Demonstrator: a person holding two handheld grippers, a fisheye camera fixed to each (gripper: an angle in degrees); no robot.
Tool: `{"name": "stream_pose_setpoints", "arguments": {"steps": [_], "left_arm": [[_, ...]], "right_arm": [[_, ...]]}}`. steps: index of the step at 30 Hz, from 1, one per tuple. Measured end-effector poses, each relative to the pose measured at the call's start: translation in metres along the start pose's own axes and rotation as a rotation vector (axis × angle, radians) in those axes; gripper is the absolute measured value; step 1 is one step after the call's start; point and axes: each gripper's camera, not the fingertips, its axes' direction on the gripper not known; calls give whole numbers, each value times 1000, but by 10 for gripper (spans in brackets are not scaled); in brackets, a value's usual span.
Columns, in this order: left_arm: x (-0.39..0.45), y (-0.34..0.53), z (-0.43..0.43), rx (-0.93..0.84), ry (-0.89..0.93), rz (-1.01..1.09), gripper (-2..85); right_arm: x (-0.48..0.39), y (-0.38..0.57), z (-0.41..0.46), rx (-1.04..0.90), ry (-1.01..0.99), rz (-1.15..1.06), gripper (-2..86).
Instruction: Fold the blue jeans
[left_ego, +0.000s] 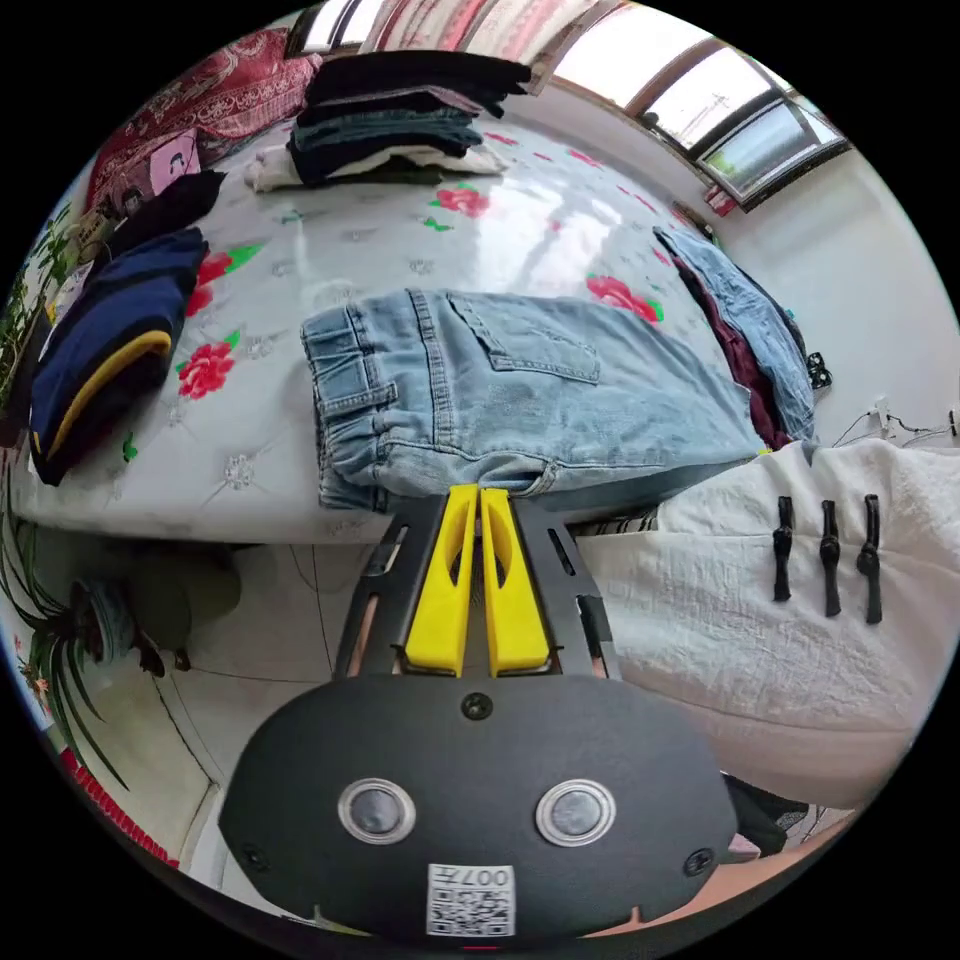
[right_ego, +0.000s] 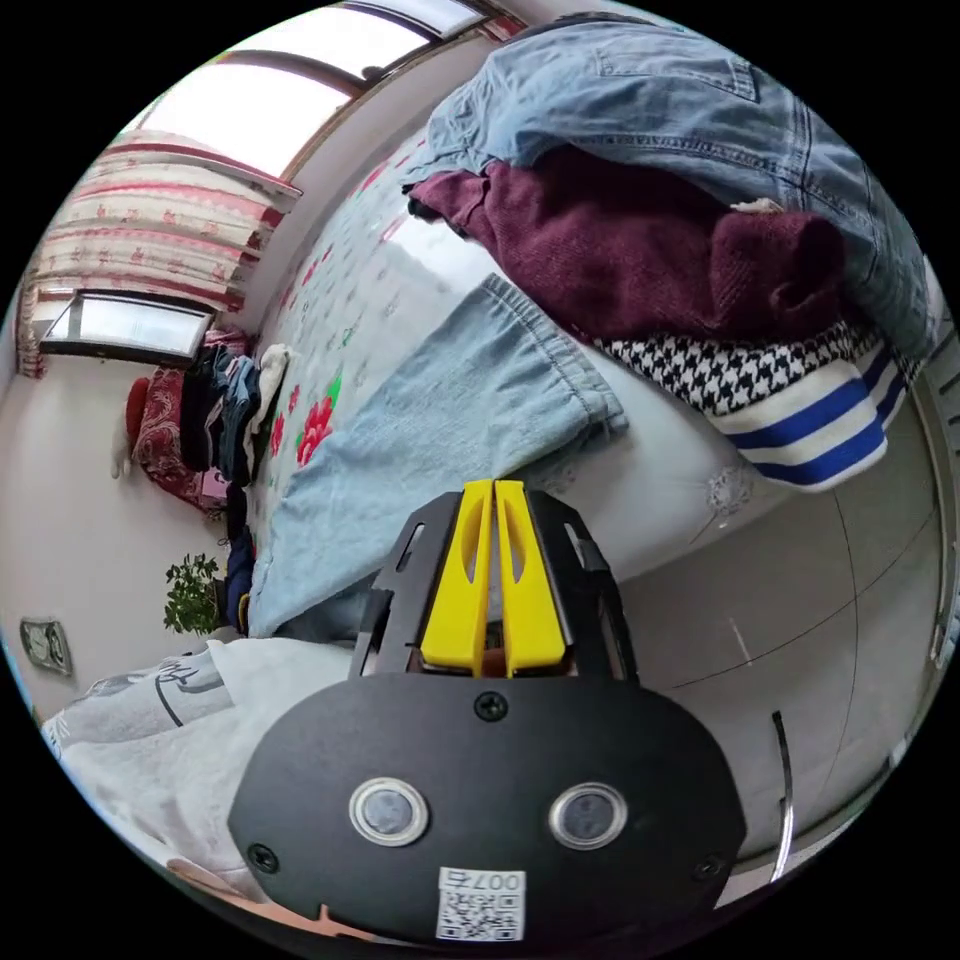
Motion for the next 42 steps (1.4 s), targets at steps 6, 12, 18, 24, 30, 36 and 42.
{"name": "stream_pose_setpoints", "arguments": {"steps": [6,12,18,24,30,36,42], "left_arm": [[-22,10,10,2,3,-97,-6],[-51,47,-25,158,100,-222,42],[-121,102,-27,348,288,-627,107],[-155,105,-11,447,467,-742,140],[-191,85,4,382,494,-837,149],[-212,93,4,396,528,-825,137],[-226,109,-1,423,565,-834,136]], "right_arm": [[9,11,-11,71,-35,6,8],[42,27,-11,166,-194,138,58],[48,52,39,273,-331,264,64],[-5,50,76,314,-271,328,16],[-262,73,67,329,-44,-463,6],[-470,235,218,-13,74,-1257,30],[-493,351,422,-624,198,-1389,64]]}}
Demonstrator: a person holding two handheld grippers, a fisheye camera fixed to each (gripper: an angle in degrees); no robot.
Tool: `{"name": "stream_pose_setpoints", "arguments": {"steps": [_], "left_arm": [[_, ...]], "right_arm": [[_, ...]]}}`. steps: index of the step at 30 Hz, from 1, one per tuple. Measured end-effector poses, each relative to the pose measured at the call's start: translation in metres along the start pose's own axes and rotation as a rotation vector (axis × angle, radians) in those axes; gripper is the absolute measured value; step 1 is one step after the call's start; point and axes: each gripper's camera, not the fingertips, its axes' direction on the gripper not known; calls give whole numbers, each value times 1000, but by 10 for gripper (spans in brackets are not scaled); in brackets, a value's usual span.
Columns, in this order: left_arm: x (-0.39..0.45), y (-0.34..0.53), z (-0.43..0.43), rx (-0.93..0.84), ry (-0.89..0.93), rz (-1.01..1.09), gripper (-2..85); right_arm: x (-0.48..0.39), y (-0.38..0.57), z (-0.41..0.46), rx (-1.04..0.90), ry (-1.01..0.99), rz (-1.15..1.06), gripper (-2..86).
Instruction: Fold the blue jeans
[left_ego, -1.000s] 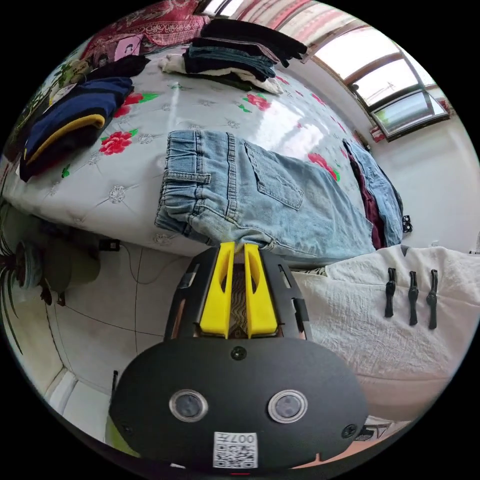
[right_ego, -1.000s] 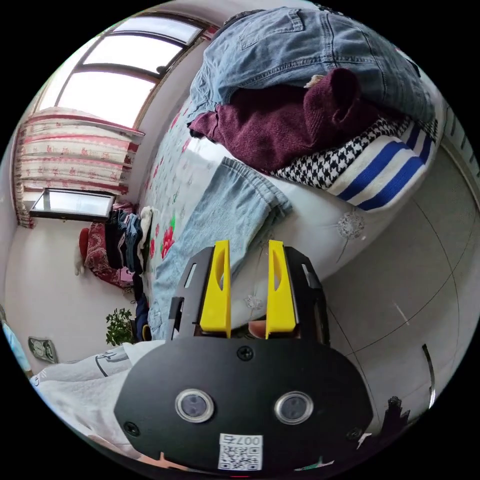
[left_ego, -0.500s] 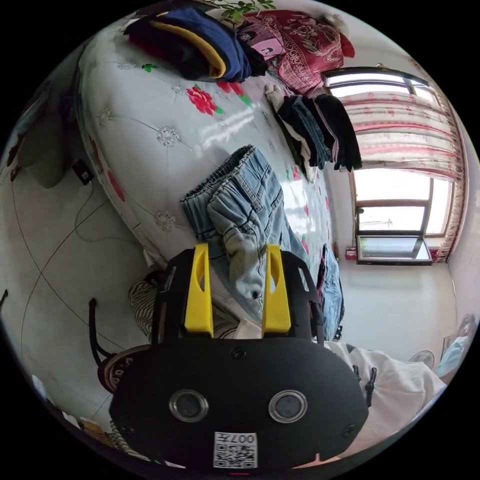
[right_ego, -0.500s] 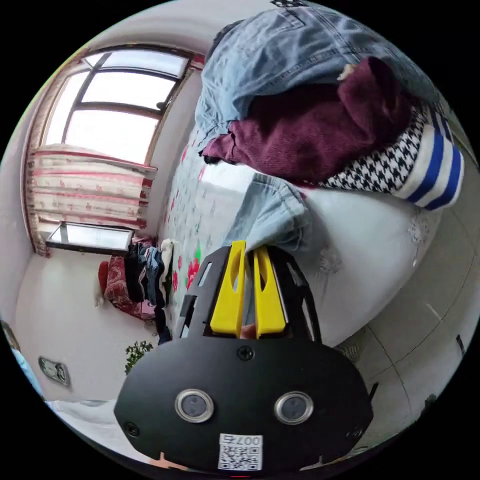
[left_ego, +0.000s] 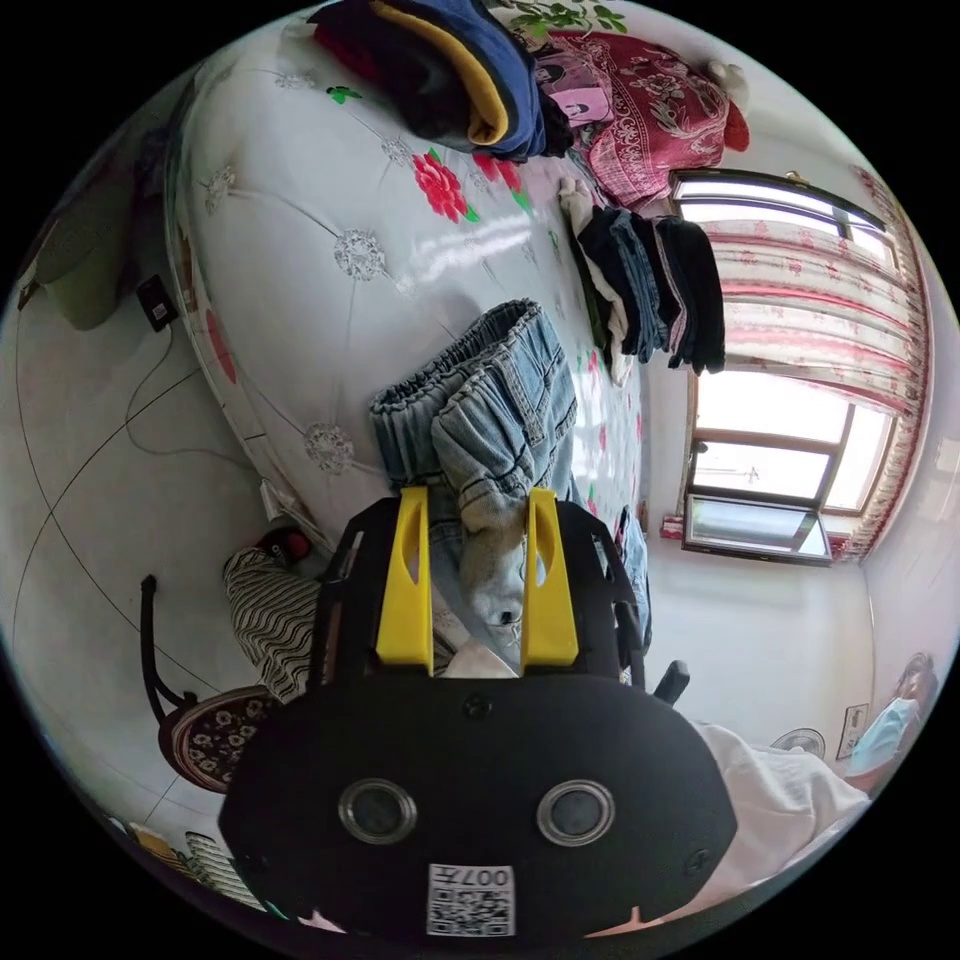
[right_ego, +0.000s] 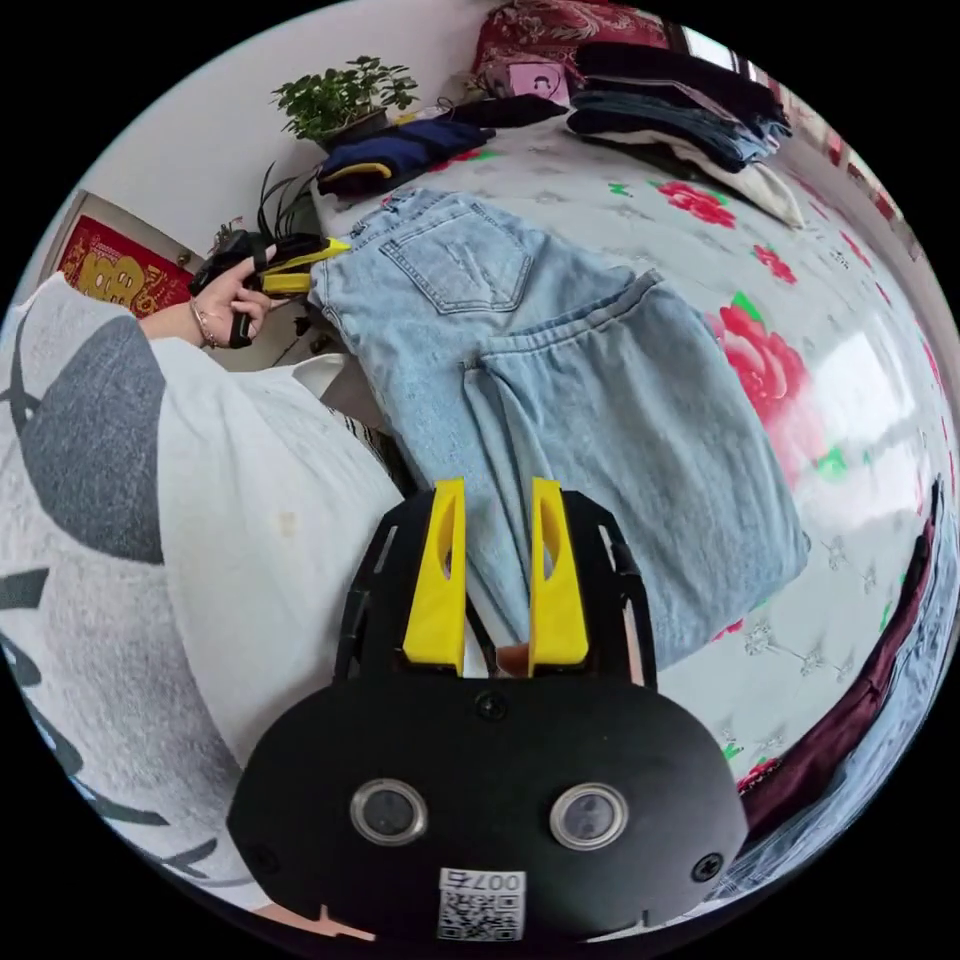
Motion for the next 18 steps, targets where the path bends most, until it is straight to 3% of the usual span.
{"name": "stream_pose_setpoints", "arguments": {"steps": [5,11,13,18], "left_arm": [[3,-4,-2,-8,-35,31,135],[3,-3,-5,-10,-55,51,135],[16,-1,-5,-23,-118,120,136],[24,8,-10,-9,-174,192,135]], "right_arm": [[-38,-33,-2,114,170,-85,78],[-57,-99,109,-118,205,-162,65],[-54,-94,101,-22,255,-105,41],[-54,-69,42,144,161,-123,19]]}}
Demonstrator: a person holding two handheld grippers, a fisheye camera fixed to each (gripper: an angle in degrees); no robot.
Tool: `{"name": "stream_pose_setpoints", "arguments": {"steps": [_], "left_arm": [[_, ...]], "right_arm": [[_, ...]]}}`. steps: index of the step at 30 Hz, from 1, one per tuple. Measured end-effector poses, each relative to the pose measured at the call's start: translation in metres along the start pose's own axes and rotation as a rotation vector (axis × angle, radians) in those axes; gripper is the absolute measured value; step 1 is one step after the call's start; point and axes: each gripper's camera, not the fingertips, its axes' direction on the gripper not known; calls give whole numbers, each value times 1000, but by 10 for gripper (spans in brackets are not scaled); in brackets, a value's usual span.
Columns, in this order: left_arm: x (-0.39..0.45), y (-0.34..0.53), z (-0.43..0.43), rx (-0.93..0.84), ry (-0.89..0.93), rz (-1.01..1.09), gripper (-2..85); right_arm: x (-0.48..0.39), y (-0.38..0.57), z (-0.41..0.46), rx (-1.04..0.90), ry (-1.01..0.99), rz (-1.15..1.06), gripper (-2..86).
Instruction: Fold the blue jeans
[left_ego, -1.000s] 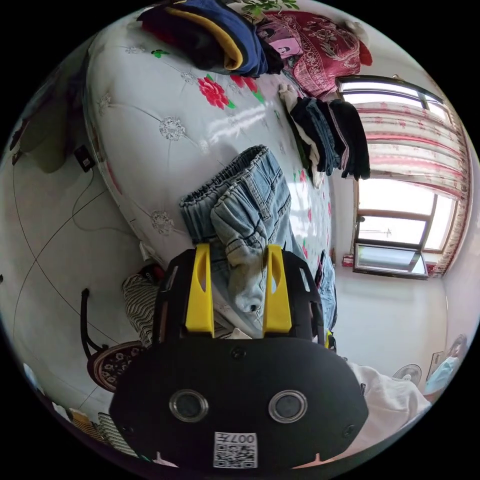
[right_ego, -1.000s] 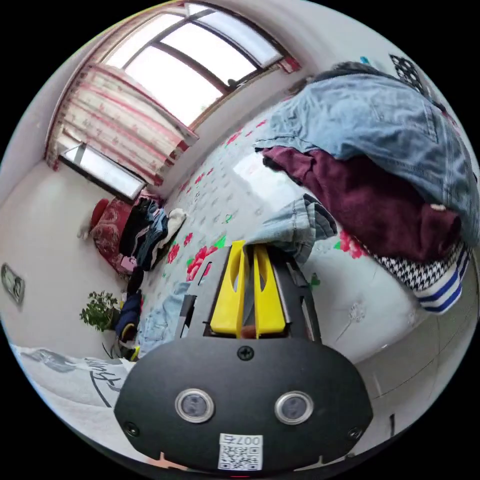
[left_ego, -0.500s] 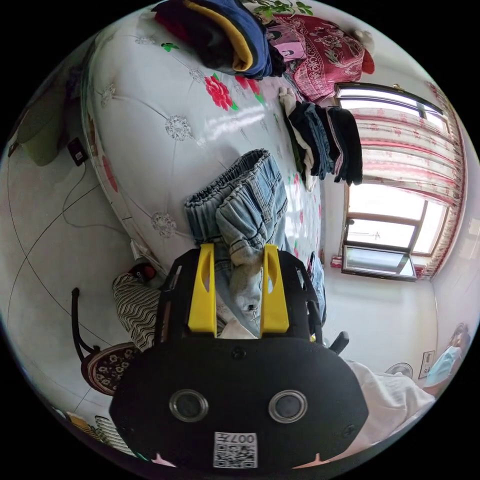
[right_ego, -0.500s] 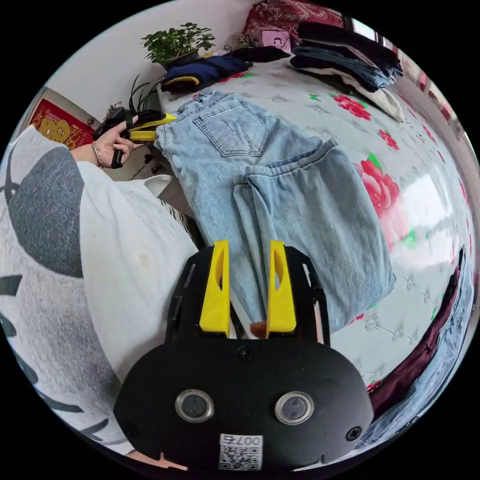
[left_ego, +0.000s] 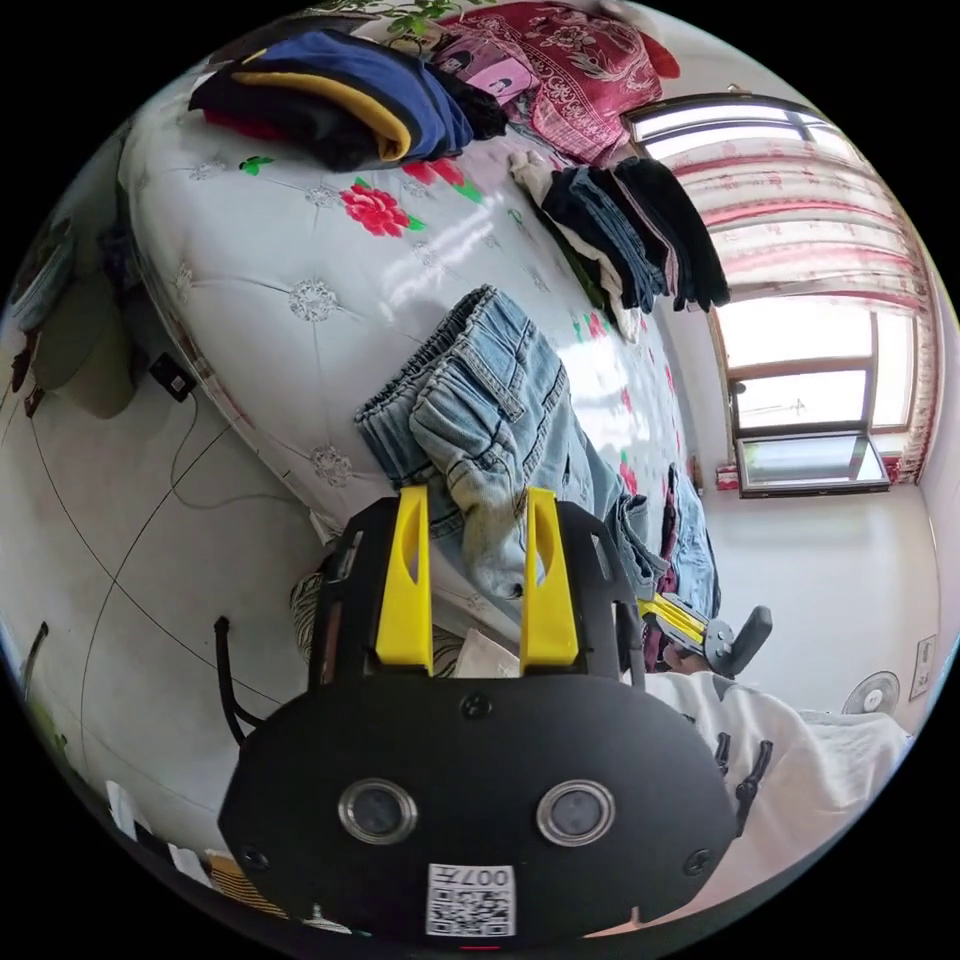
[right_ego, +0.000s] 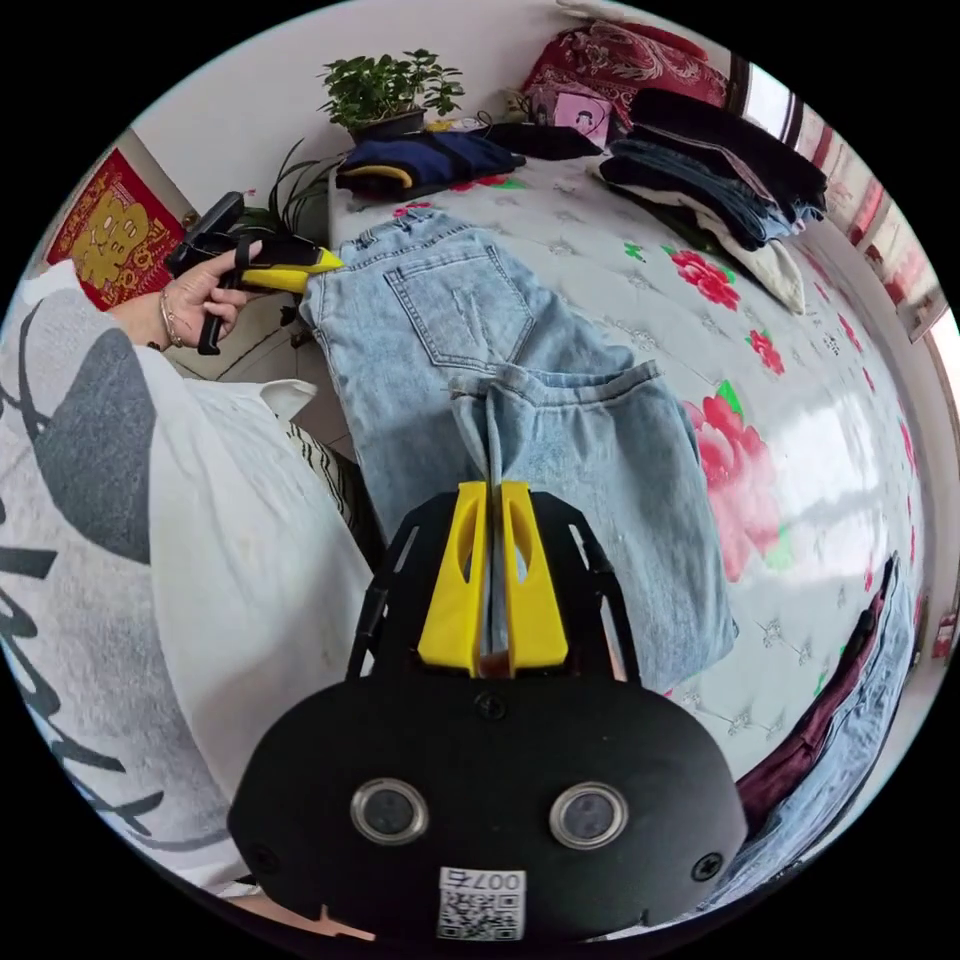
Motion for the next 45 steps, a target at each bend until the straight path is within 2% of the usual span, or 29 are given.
{"name": "stream_pose_setpoints", "arguments": {"steps": [3,6,7,10,14,18,23,26,29,31,33,36,40,41,42,45], "left_arm": [[-14,3,-3,59,40,-45,133],[-27,-1,3,63,105,-105,138],[-31,-5,8,56,124,-127,141],[-33,-10,18,51,125,-127,140],[-41,-5,27,83,184,-164,122],[-38,6,27,107,201,-190,112],[-29,19,15,225,85,-187,136],[-24,6,43,168,130,-203,152],[-3,-5,66,124,-2,-233,141],[10,-6,69,128,-7,-215,114],[44,-5,63,175,11,-116,73],[100,-5,61,194,55,59,63],[244,9,80,127,158,521,59],[291,22,91,87,182,690,58],[314,31,99,59,198,776,58],[425,99,176,-282,309,1195,64]], "right_arm": [[-3,3,14,-36,-60,-6,27],[-9,-5,76,-254,-96,-8,42],[-13,-7,82,-272,-102,-2,47],[-19,1,47,-114,-78,18,53],[1,30,14,-32,-68,105,58],[49,79,-3,30,-151,290,61],[80,140,-27,132,-157,429,64],[96,178,-36,173,-164,495,69],[113,208,-44,173,-166,516,73],[128,233,-57,199,-149,537,74],[141,254,-68,231,-139,564,74],[166,293,-87,279,-139,617,74],[199,354,-113,354,-137,693,78],[204,363,-116,362,-137,706,78],[213,382,-123,384,-134,733,79],[234,435,-135,448,-136,821,82]]}}
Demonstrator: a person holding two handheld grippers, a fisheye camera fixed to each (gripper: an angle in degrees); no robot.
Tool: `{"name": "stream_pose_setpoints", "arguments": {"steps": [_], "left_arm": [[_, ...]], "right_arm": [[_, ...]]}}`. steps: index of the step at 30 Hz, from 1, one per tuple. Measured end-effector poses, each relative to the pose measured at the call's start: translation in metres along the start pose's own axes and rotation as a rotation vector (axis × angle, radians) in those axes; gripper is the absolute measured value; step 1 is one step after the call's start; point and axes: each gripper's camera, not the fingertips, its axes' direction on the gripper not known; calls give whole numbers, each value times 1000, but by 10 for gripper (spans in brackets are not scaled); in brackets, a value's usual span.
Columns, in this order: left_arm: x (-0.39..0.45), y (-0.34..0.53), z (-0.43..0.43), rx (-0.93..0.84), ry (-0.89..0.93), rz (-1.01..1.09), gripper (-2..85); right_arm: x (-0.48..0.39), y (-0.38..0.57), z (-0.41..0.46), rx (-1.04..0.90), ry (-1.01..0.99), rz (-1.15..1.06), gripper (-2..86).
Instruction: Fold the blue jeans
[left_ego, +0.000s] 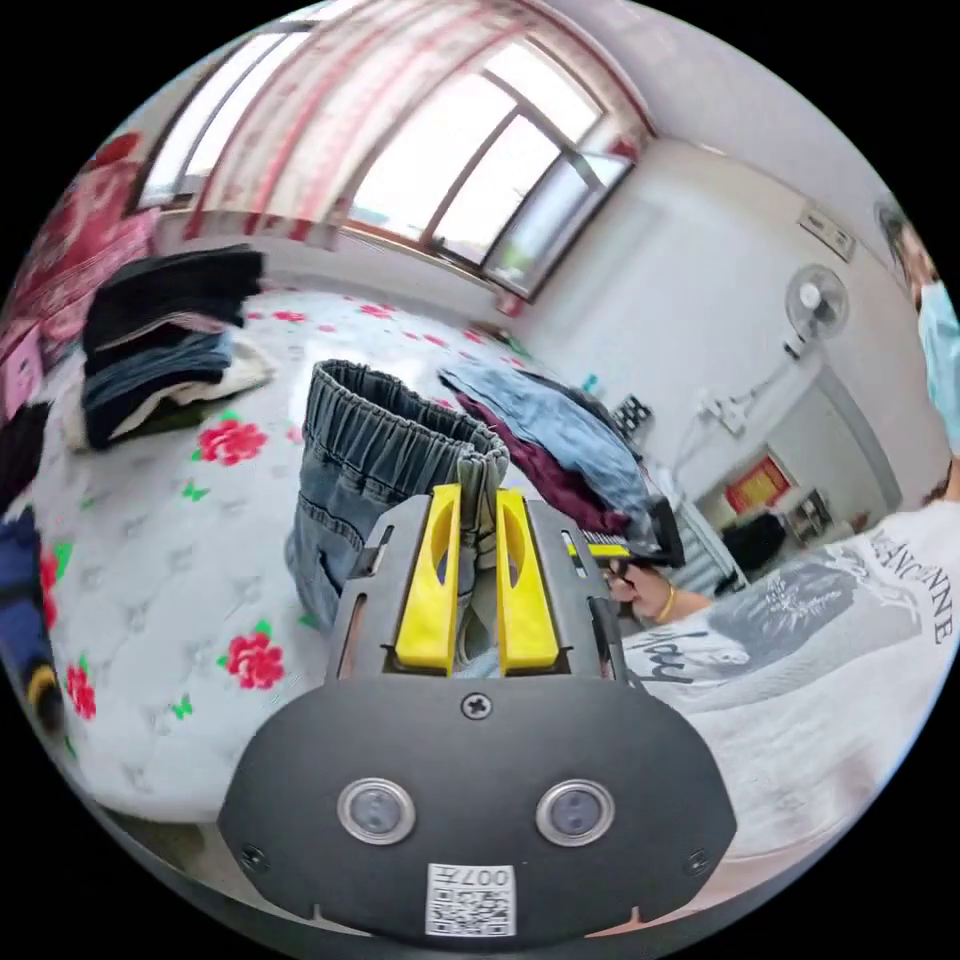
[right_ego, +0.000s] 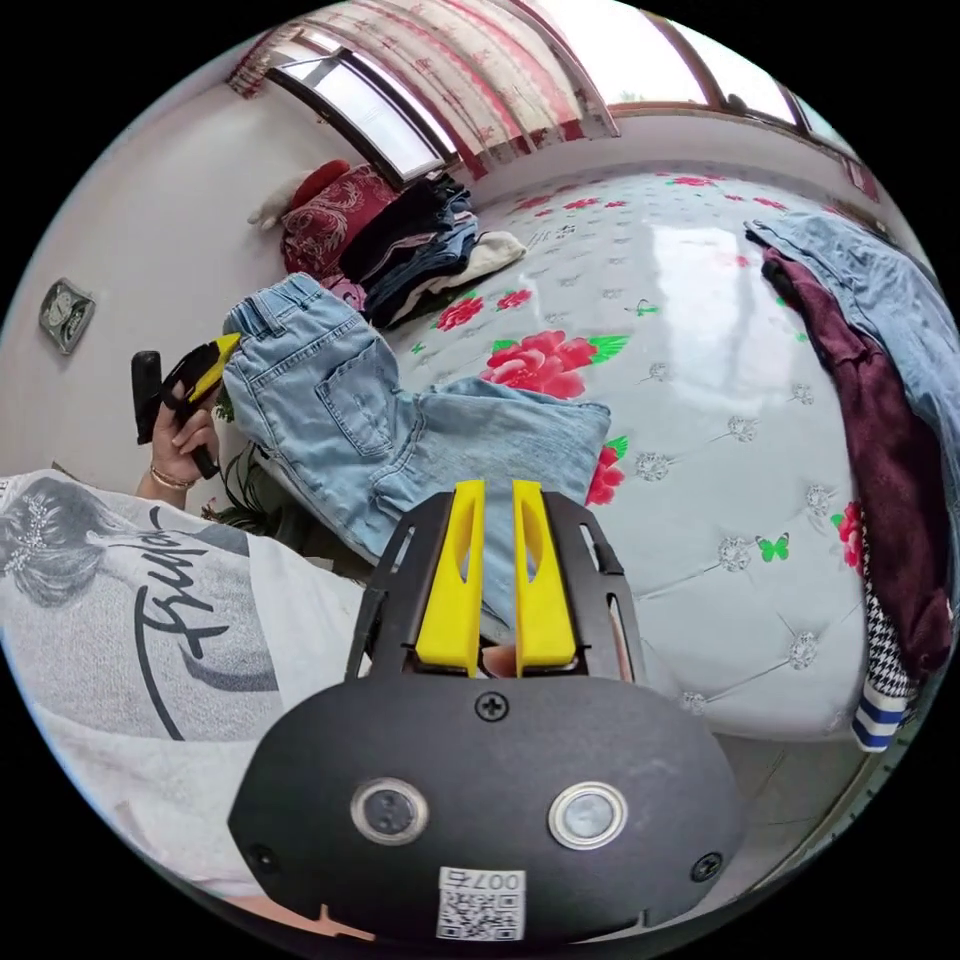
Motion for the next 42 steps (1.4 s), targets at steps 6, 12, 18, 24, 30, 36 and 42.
{"name": "stream_pose_setpoints", "arguments": {"steps": [6,12,18,24,30,36,42], "left_arm": [[8,-6,149,-368,61,-60,87],[-87,43,135,-366,-67,-453,130],[-150,86,166,-417,23,-696,160],[-177,77,198,-407,157,-731,88],[-192,14,155,-179,294,-651,58],[-252,-104,50,-1,267,-471,56],[-335,-231,-98,182,31,-370,58]], "right_arm": [[107,36,-40,79,-168,245,96],[196,78,-25,62,-353,472,116],[224,65,11,-4,-412,501,119],[223,33,31,-170,-323,460,74],[187,-28,-12,-111,-396,356,39],[102,-200,-43,4,-495,157,29],[-59,-438,-19,131,-555,-93,32]]}}
